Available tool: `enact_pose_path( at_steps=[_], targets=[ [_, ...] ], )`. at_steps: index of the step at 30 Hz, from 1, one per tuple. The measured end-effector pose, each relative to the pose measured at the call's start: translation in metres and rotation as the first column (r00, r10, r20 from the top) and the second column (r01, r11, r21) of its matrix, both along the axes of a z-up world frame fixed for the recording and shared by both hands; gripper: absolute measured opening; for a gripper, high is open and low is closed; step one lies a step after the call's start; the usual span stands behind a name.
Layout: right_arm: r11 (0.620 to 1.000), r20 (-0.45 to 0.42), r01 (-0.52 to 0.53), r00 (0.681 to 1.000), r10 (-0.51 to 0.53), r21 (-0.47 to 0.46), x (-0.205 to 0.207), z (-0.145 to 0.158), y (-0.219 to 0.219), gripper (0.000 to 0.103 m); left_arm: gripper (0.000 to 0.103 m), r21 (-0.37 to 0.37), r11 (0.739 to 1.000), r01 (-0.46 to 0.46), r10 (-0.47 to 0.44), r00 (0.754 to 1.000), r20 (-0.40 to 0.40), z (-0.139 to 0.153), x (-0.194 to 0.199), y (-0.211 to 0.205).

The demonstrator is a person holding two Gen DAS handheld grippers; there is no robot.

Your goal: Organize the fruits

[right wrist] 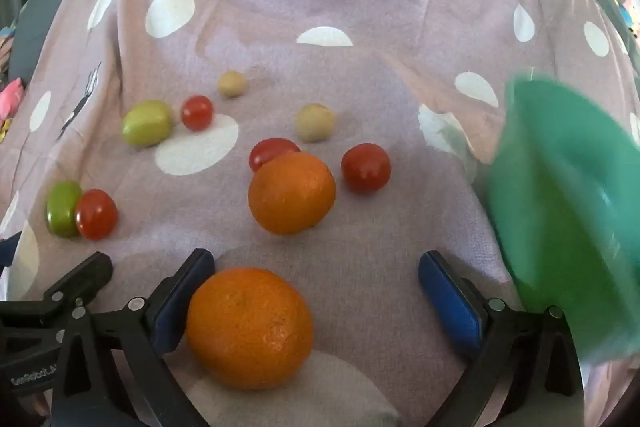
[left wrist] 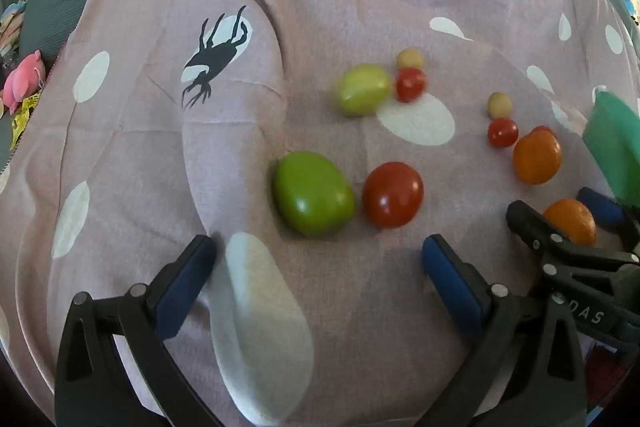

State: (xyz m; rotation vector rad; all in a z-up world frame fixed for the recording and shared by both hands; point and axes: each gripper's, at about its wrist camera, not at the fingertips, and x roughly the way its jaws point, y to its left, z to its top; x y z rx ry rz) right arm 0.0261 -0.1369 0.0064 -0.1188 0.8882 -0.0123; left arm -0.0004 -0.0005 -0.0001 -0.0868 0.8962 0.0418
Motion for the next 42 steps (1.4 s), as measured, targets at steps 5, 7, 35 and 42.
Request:
enact_pose_path(
  at_steps=[5, 7, 35, 42],
  targets=[
    [1.000, -0.004, 0.000, 1.000, 0.000, 0.004, 0.000, 0.001, -0.003, 0.101, 0.103, 0.000, 1.000, -0.008, 0.008, 1.000, 0.010, -0.002, -0.002, -0.002],
    [1.000, -0.003, 0.000, 1.000, 0.000, 0.003, 0.000, 0.001, -0.003, 0.101, 0.103, -0.002, 1.000, -0.010, 0.010, 1.000, 0.014, -0.003, -0.003, -0.003],
    [1.000, -0.004, 0.000, 1.000, 0.000, 0.003, 0.000, 0.002, 0.000, 0.101, 0.103, -0.001, 1.000, -0.010, 0.010, 1.000, -0.023, 0.003, 0.003, 0.001],
    [1.000, -0.005, -0.001, 1.000, 0.001, 0.003, 0.001, 0.001, 0.001, 0.101, 0.103, -0.006, 1.000, -0.014, 0.014, 0.998, -0.059, 0.005, 0.008, 0.002]
  ],
)
